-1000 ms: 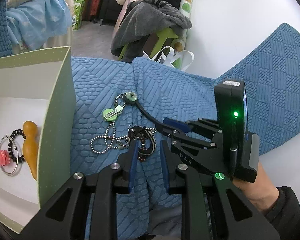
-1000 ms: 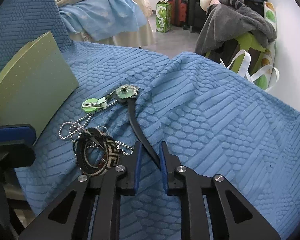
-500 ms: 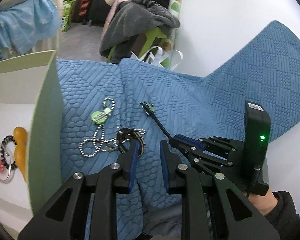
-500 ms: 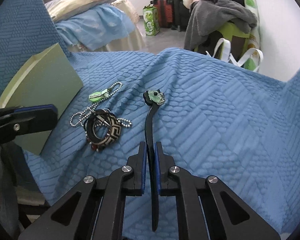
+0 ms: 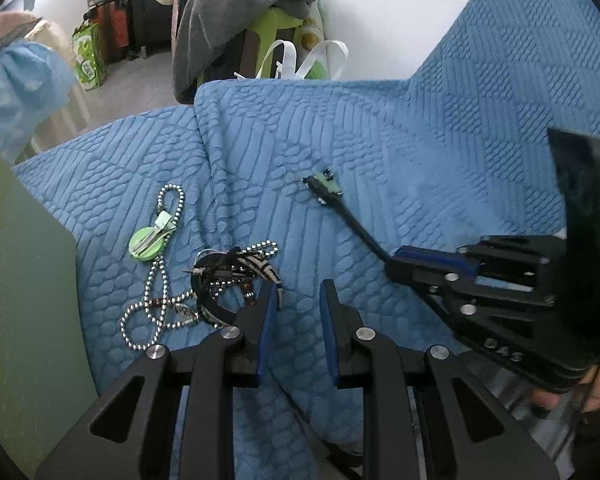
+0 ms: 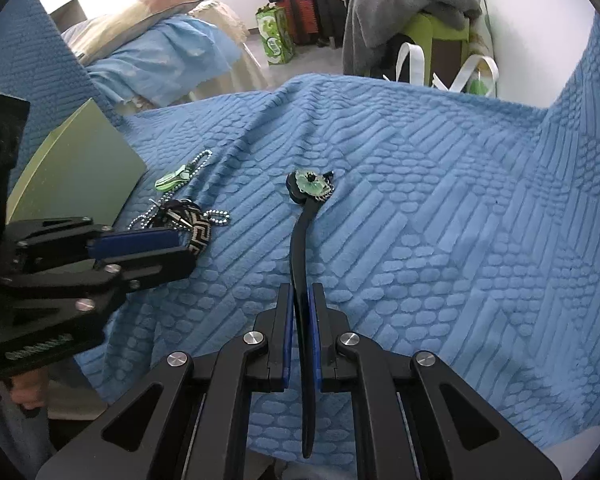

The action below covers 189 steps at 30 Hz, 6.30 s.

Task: Organize jewelry
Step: 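Grasp the black flower hairpin with the right tool while the left tool grasps the patterned bangle, then lift the hairpin and bangle and carry both over the green box, then lower both tools into the box and open them to release, then withdraw both open tools from the box back to the remaining jewelry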

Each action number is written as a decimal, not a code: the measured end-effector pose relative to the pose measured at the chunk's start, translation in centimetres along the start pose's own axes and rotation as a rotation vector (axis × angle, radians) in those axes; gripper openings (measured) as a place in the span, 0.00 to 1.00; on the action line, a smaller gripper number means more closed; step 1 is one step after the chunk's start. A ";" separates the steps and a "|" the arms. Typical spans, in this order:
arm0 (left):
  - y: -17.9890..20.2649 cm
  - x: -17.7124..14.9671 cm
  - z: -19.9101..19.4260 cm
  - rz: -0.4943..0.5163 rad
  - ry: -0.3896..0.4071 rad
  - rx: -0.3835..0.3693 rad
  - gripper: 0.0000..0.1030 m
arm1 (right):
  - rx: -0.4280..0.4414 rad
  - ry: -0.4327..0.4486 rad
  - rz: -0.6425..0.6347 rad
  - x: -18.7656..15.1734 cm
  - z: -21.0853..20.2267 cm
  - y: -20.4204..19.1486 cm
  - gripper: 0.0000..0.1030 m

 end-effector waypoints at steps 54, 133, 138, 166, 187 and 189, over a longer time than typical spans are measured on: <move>-3.4 0.1 -7.2 -0.425 0.002 -0.577 0.06 | -0.089 0.008 -0.057 1.5 0.3 -1.1 0.05; -25.9 -2.2 -12.7 -0.334 0.013 0.172 0.06 | -0.012 0.024 -0.123 9.6 5.7 -26.0 0.06; -25.7 -2.6 -13.0 -0.337 -0.002 0.171 0.07 | 0.001 -0.007 -0.102 8.9 6.4 -25.5 0.07; -19.1 0.8 -29.1 -0.319 0.341 0.266 0.53 | 0.072 0.359 -0.191 11.9 -13.2 -26.9 0.23; -10.8 0.8 -24.4 -0.314 0.349 0.142 0.53 | -0.017 0.462 -0.127 7.3 -18.7 -18.3 0.23; -10.0 0.6 -23.2 -0.311 0.335 0.136 0.53 | -0.017 0.459 -0.111 6.6 -18.3 -17.2 0.23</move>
Point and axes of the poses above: each gripper's, at about its wrist camera, not at the fingertips, and z roughly the way its jaws point, y to its right, x to its top, the point moved 5 cm from there along z, roughly the way its jaws point, and after that the axes turned 8 degrees about x, right-handed, at the moved point
